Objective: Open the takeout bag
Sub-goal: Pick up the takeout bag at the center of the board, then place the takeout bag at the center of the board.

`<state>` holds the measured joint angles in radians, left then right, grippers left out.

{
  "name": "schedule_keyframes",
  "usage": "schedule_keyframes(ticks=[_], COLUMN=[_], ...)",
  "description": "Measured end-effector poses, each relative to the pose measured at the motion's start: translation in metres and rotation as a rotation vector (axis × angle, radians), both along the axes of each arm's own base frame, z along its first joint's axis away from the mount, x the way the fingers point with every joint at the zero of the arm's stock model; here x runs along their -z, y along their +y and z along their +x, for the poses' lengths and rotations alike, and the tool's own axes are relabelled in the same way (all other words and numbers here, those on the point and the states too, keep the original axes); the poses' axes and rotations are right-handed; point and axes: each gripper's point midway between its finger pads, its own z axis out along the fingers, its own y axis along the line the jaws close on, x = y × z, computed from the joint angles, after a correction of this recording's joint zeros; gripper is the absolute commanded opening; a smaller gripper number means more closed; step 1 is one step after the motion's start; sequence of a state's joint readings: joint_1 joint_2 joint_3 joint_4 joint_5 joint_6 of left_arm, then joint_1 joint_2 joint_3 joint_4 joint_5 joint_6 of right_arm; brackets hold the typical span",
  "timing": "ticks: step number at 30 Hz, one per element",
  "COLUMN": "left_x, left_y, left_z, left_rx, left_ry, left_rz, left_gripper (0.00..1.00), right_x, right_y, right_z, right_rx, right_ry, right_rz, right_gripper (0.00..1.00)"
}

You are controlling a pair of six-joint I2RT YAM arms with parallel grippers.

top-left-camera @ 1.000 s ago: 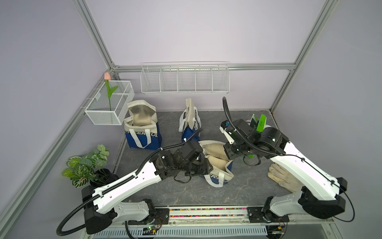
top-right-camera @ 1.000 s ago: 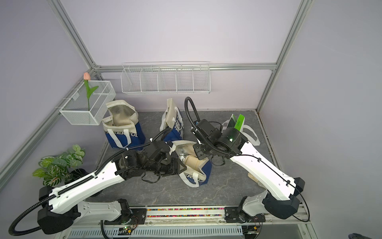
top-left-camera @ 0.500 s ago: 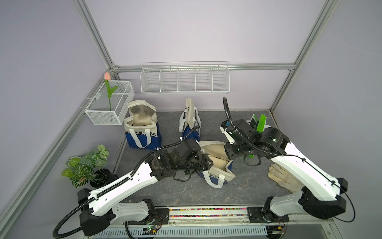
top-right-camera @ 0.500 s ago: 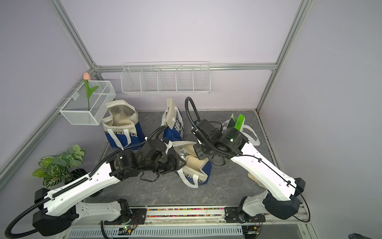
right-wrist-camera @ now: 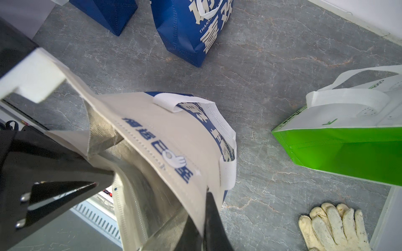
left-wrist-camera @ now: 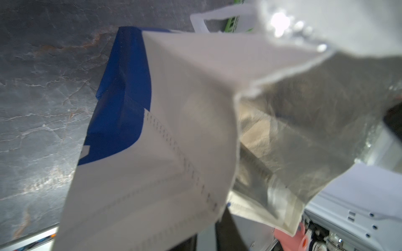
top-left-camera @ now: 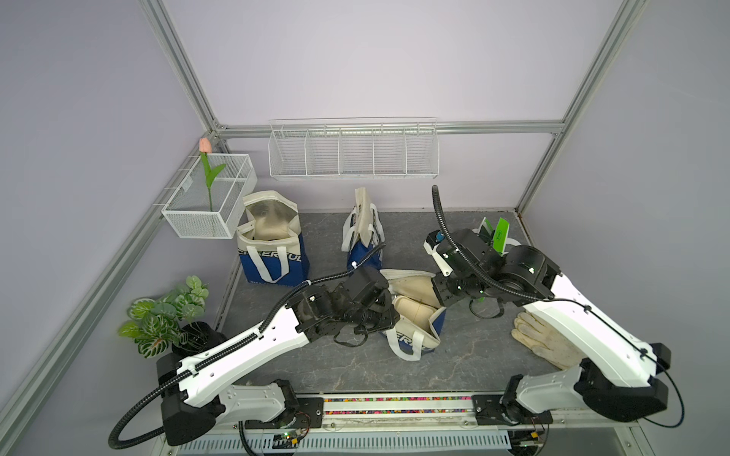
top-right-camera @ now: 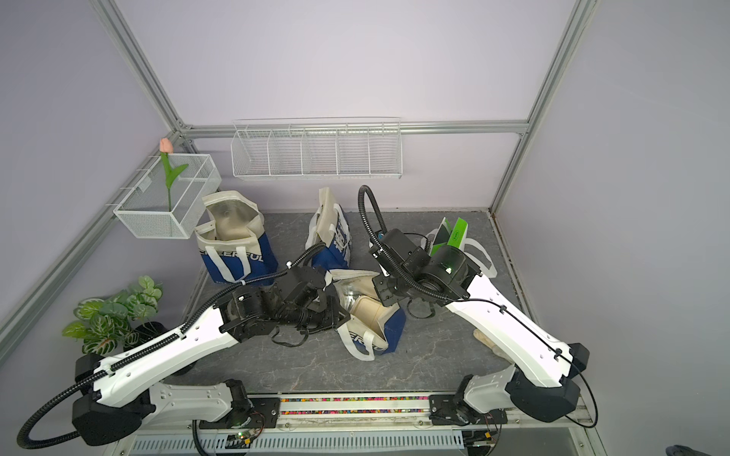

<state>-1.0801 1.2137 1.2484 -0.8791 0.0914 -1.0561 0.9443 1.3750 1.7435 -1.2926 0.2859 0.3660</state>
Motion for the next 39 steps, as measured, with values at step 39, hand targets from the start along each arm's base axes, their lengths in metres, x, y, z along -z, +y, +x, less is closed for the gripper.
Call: schedule_keyframes(ticks=[39], left_x=[-0.046], left_y=[-0.107], left_z=[0.271], left_rx=[0.001], left_ry=[-0.446], left_rz=[0.091], left_gripper=[0.00], right_x=[0.014], right_y=[-0.071], right_z=[0.171], right_rx=[0.374], right_ry=[0.217], right_rz=[0.431], right_gripper=[0.07])
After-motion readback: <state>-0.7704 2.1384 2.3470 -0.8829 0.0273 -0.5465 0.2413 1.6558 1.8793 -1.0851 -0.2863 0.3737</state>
